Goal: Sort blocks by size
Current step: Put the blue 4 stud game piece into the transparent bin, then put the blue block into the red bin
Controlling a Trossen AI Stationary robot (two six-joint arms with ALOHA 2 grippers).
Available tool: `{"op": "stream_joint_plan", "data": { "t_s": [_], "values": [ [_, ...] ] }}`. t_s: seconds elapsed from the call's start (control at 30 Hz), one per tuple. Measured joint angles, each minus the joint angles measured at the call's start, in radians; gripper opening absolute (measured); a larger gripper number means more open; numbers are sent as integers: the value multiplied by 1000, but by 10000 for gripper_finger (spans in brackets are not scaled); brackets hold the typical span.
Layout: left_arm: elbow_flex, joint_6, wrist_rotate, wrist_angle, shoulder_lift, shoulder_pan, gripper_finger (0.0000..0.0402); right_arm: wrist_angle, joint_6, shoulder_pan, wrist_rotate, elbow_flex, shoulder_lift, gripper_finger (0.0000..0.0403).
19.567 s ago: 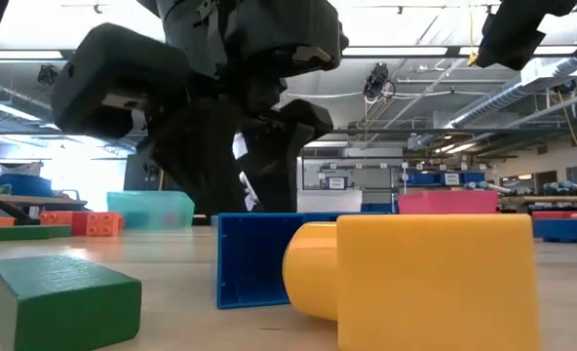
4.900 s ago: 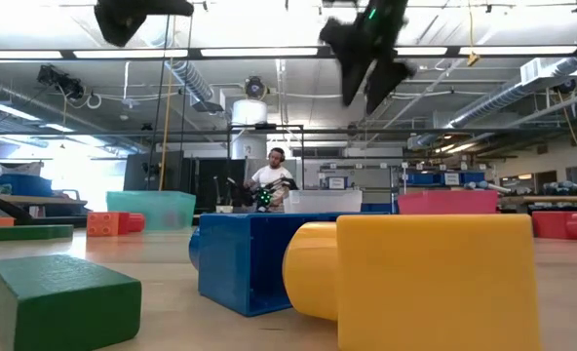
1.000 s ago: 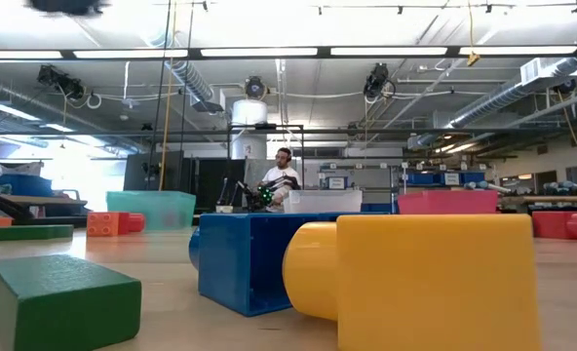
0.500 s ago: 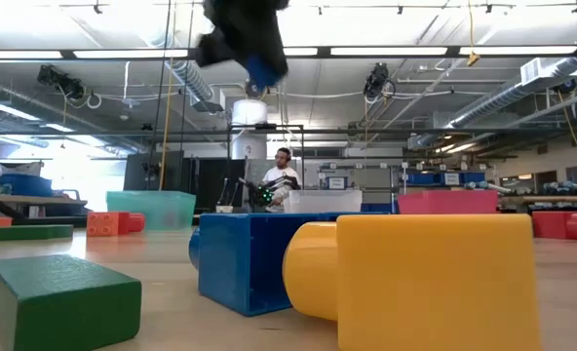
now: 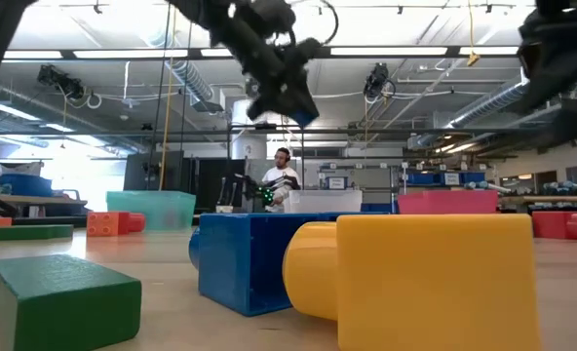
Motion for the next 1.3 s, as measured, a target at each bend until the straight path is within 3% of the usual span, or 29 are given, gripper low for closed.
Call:
{"op": "stream_joint_plan", "data": {
  "t_s": [0.17, 0.6, 0.83, 1.0, 1.3],
  "values": [
    [0, 48, 106, 96, 87, 50, 111, 1, -39, -68, 0, 0, -32, 229],
    [-1, 95, 109, 159, 175, 106, 162, 7, -45, -136, -40, 0, -41, 229],
    [-1, 116, 47, 193, 167, 107, 165, 7, -138, -138, -45, 1, -41, 229],
    [-2, 103, 35, 98, 158, 68, 164, 7, -241, -144, -46, 1, -41, 229],
    [-2, 60, -222, 20, 25, -150, 152, 26, -279, -144, -155, 1, -40, 229]
  ]
}}
